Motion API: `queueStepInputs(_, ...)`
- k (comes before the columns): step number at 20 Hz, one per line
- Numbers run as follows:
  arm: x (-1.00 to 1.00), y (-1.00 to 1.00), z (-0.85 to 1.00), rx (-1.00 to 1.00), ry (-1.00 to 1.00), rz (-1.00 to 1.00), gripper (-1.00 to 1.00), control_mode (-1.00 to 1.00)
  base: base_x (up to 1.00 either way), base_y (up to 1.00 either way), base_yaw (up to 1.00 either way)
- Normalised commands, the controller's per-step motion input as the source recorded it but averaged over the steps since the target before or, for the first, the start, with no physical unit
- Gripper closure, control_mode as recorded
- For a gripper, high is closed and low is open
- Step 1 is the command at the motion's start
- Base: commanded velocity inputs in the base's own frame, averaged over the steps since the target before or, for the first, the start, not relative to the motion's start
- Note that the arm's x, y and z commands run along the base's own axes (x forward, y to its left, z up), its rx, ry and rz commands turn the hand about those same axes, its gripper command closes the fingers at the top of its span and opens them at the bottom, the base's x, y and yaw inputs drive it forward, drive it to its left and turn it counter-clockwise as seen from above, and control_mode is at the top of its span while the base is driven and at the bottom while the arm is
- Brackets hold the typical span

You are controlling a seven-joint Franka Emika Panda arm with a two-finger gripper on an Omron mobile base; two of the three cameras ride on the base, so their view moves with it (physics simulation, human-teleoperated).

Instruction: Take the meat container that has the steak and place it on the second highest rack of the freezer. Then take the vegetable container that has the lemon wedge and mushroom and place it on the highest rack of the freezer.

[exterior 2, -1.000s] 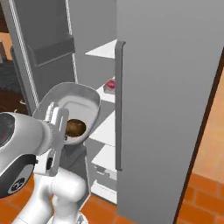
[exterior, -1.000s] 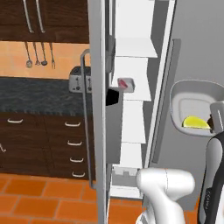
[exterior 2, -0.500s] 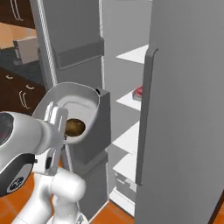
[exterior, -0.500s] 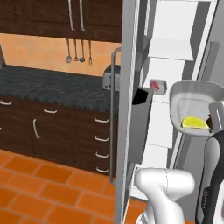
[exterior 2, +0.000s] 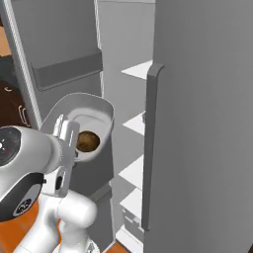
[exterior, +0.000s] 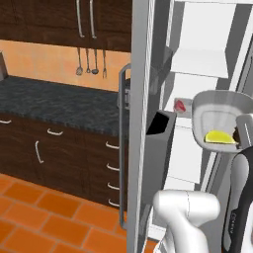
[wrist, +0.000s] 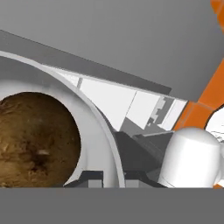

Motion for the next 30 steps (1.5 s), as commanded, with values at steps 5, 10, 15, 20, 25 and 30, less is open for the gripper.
queueStepInputs(5, 0.00, 0.00, 0.00, 0.00, 0.00, 0.00, 1.00, 1.00, 0.56, -0.06, 0.33)
queueStepInputs(10, 0.00, 0.00, 0.00, 0.00, 0.00, 0.00, 1.00, 1.00, 0.04, 0.06, 0.11)
queueStepInputs(15, 0.00, 0.17, 0.50, -0.04, -0.02, 0.02, 1.00, -1.00, 0.00, 0.00, 0.00)
queueStepInputs(20, 0.00, -0.10, 0.42, 0.00, 0.00, -0.14, 1.00, -1.00, 0.00, 0.00, 0.00)
queueStepInputs(25, 0.00, -0.07, 0.30, 0.00, 0.01, -0.15, 1.00, -1.00, 0.00, 0.00, 0.00)
queueStepInputs(30, 0.04, -0.06, 0.28, 0.01, 0.00, -0.09, 1.00, -1.00, 0.00, 0.00, 0.00)
